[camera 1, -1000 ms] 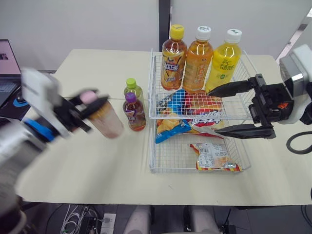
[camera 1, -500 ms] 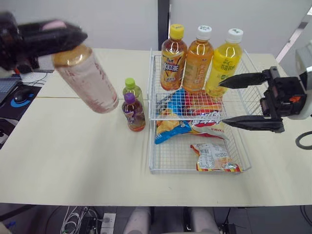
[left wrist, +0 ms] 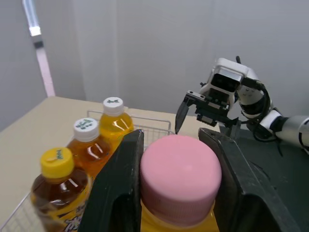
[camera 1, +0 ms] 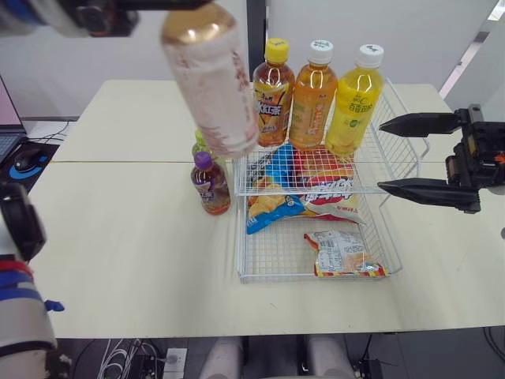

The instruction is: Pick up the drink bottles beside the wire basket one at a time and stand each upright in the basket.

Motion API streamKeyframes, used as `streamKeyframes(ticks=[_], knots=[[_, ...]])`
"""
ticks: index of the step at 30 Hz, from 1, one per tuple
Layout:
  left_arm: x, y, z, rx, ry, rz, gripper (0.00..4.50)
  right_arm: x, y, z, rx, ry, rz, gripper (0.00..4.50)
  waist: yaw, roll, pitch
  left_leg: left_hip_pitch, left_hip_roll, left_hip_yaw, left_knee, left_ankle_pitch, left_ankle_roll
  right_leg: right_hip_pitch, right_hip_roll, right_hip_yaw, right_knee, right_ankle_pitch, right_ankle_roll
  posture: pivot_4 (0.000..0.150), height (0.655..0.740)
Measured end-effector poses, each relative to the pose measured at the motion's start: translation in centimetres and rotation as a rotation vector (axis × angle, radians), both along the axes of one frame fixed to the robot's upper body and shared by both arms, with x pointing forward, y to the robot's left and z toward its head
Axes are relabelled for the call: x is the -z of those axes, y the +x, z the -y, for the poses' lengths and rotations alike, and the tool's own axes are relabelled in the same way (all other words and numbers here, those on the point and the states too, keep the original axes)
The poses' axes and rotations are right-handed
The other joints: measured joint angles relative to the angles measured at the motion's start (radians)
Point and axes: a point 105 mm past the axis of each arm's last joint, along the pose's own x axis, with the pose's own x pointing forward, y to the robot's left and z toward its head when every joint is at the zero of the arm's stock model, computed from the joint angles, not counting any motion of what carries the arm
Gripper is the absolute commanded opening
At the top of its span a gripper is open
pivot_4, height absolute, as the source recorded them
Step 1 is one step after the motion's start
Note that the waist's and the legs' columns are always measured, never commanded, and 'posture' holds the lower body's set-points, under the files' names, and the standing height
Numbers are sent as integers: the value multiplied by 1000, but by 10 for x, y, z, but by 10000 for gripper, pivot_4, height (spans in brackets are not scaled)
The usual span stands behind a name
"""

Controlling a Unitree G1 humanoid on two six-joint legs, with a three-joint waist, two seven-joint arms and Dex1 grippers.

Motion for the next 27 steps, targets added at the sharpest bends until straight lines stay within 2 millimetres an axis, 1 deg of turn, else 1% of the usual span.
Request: streamKeyframes(ticks=[5,7,8,10,12,13,16,19,20,23,27], knots=[[6,15,30,77,-3,-3,13953,0,0,8,48,6,-8,45000,1,0,0,0,0,-1,0,0,0,0,0,1,0,0,0,1500,7400],[11,20,49,114,5,33,13953,0,0,17,94,6,-10,45000,2,0,0,-1,-1,-1,1,0,0,0,-1,1,0,0,1,1500,7400],[16,23,58,128,11,44,13953,-1,-1,20,112,7,-8,45000,2,0,0,0,-1,-1,1,0,0,0,-1,1,0,0,1,1500,7400],[25,29,66,130,21,49,13953,0,0,24,138,11,-5,45000,1,0,0,0,-1,-1,1,0,0,0,-1,2,0,1,1,1500,7400],[36,38,83,130,32,54,13953,1,1,29,168,22,-7,45000,1,0,0,0,-1,-1,1,0,0,0,-1,3,0,1,1,1500,7400],[43,41,93,139,40,57,13953,1,1,29,174,24,-7,45000,1,0,0,0,-1,-1,1,0,0,-1,-1,3,0,1,1,1500,7400],[56,46,114,151,55,68,13953,2,2,31,188,27,-12,45000,0,0,0,0,-1,0,1,0,1,-1,-1,4,0,1,2,1500,7400],[75,56,138,146,84,81,13953,4,2,33,198,28,-19,45000,3,0,0,0,-2,0,1,0,1,-1,-1,4,0,1,2,1500,7400],[79,57,145,155,83,84,13953,4,2,33,199,28,-19,45000,2,0,0,0,-2,0,1,0,1,-1,-1,4,0,1,2,1500,7400],[79,56,156,167,81,117,13953,3,2,34,205,20,-18,45000,1,1,-1,1,-1,1,1,0,1,0,-1,5,0,1,2,1500,7400],[80,61,167,162,71,111,13953,2,1,35,213,12,-11,45000,3,1,-1,1,-2,1,2,0,1,1,-1,4,0,2,3,1500,7400]])
